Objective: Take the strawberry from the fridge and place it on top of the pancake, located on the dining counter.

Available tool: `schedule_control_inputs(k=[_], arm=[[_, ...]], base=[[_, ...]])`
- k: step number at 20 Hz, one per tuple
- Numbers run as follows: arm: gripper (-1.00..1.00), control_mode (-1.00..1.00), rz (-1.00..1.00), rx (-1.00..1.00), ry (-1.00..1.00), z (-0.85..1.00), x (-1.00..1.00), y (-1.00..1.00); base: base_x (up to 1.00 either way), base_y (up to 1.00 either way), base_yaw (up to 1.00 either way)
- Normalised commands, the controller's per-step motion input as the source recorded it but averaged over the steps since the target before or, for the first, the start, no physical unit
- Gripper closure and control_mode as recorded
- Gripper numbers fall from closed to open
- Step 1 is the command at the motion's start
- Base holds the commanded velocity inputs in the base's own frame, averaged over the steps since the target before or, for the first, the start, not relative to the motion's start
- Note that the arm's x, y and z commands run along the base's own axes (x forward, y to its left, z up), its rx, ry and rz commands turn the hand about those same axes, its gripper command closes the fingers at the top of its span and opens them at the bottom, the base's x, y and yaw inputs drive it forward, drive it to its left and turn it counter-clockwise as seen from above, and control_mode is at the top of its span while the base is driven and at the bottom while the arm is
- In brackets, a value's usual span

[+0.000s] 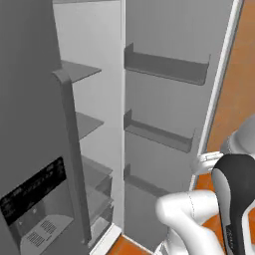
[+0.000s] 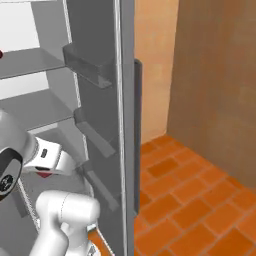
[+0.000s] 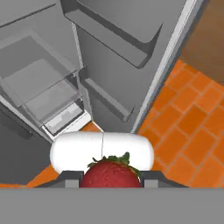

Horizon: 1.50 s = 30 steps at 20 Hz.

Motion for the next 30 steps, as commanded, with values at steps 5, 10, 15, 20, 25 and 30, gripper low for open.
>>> schedule_control_inputs(k=[5, 10, 15, 20, 25, 30], arm=[[1.00, 1.00, 0.00, 0.00, 0.00, 0.00, 0.00, 0.00], [1.00, 1.00, 0.00, 0.00, 0.00, 0.00, 0.00, 0.00], [1.00, 1.00, 0.00, 0.00, 0.00, 0.00, 0.00, 0.00], [1.00, 1.00, 0.00, 0.00, 0.00, 0.00, 0.00, 0.00], [1.00, 1.00, 0.00, 0.00, 0.00, 0.00, 0.00, 0.00], [1.00, 1.00, 0.00, 0.00, 0.00, 0.00, 0.00, 0.00]], base=[[-0.25, -0.45, -0.74], [-0.01, -0.90, -0.71], [0.01, -0.95, -0.71], [0.52, -0.35, -0.58], [0.99, 0.00, -0.13], [1.00, 0.00, 0.18]])
